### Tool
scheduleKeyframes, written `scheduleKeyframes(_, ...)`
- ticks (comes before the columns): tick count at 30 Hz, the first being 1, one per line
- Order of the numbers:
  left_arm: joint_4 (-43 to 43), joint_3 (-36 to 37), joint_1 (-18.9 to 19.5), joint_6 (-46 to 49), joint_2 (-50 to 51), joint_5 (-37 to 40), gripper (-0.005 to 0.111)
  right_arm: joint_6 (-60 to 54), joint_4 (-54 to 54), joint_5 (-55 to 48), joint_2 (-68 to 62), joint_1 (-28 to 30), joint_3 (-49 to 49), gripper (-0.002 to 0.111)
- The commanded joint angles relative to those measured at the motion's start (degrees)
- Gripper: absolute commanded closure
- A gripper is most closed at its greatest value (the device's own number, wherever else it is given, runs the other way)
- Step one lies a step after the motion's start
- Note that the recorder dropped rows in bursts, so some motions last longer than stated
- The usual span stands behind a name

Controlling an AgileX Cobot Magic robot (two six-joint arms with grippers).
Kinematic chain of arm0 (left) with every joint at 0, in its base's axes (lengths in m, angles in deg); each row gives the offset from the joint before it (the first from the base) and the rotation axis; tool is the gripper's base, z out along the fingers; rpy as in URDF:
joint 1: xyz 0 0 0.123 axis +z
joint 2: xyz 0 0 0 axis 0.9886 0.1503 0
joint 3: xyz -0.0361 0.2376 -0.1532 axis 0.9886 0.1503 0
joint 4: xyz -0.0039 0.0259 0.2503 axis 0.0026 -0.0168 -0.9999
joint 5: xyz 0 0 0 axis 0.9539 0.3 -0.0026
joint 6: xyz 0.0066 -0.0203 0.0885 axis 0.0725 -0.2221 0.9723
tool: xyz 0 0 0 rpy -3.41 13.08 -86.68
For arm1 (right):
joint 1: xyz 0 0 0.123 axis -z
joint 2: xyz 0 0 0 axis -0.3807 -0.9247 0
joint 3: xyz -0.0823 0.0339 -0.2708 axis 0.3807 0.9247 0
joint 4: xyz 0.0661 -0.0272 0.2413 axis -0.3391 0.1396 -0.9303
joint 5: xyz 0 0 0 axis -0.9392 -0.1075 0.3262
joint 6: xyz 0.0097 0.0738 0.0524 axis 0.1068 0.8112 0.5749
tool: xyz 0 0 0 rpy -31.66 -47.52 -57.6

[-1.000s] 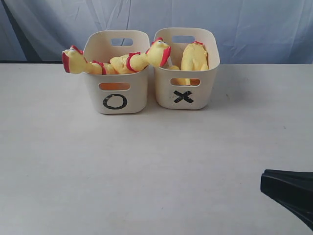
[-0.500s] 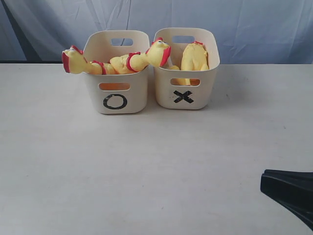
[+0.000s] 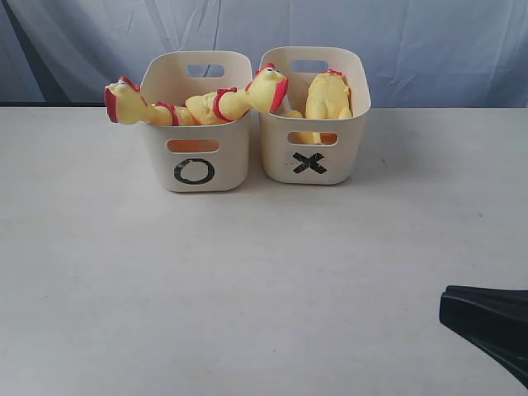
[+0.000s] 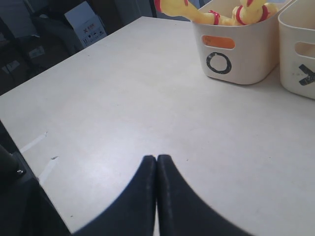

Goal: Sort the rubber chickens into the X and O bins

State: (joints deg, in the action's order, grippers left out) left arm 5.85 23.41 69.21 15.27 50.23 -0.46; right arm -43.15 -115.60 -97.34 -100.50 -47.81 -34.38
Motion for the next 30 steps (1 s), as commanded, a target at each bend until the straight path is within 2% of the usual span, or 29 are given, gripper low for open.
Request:
scheduleKeyframes(1, -0.4, 1.1, 0.0, 0.2, -0.4, -1.0, 0.107, -0.2, -0.2, 0.6, 0.3, 0.3, 0.3, 0.109)
scheduleKeyframes(14, -0.4, 1.1, 0.0, 0.2, -0.4, -0.7, 0.107, -0.2, -0.2, 0.6, 0.3, 0.3, 0.3, 0.109)
scheduleKeyframes(21, -0.4, 1.1, 0.0, 0.2, -0.4, -0.7, 0.107, 0.0, -0.2, 0.5, 5.2, 0.7, 0.3, 0.109)
scheduleKeyframes(27, -0.4, 1.1, 0.4, 0.2, -3.4, -0.7, 0.107, 0.0, -0.2, 0.5, 10.9, 8.0, 0.3, 0.109)
scheduleKeyframes(30, -0.4, 1.1, 2.2, 0.2, -5.6, -0.7, 0.107, 0.0, -0.2, 0.5, 12.2, 12.2, 0.3, 0.109)
